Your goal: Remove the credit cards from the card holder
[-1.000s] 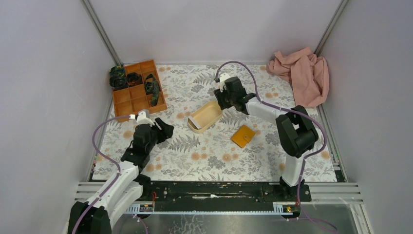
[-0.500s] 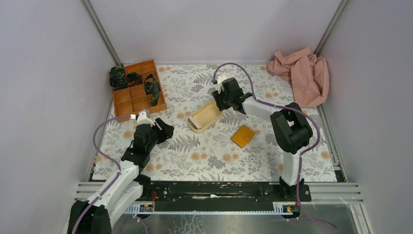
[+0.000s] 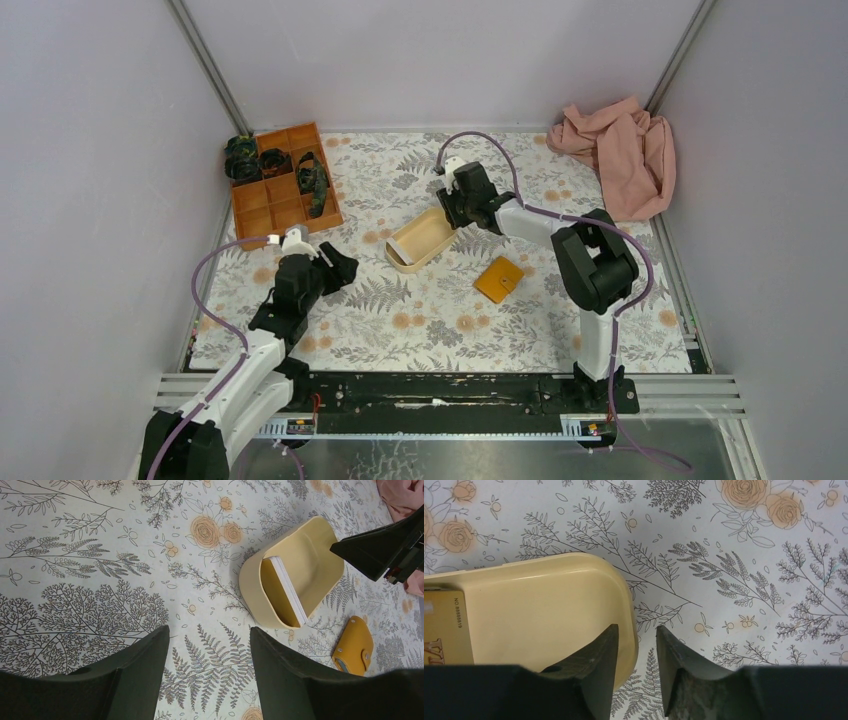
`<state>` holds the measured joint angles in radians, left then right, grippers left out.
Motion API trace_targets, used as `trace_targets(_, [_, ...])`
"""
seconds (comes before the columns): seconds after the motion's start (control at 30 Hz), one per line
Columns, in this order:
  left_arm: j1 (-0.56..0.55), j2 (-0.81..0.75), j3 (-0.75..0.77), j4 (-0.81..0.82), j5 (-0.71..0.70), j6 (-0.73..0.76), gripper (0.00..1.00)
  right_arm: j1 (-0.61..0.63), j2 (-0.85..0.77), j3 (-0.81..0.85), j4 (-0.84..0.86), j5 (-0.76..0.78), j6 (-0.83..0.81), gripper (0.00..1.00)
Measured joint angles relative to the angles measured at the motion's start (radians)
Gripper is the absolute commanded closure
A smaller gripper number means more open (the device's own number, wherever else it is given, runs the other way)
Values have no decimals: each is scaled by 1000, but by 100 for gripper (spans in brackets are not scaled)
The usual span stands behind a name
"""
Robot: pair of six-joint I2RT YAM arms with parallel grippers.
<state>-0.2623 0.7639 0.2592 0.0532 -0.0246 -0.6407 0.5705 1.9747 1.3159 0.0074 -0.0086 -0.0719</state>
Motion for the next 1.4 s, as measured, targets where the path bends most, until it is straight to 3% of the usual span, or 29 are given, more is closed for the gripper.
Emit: trace_targets(1.4, [0, 17, 0, 0, 10, 0, 32, 6, 3, -18, 22, 69, 57, 96])
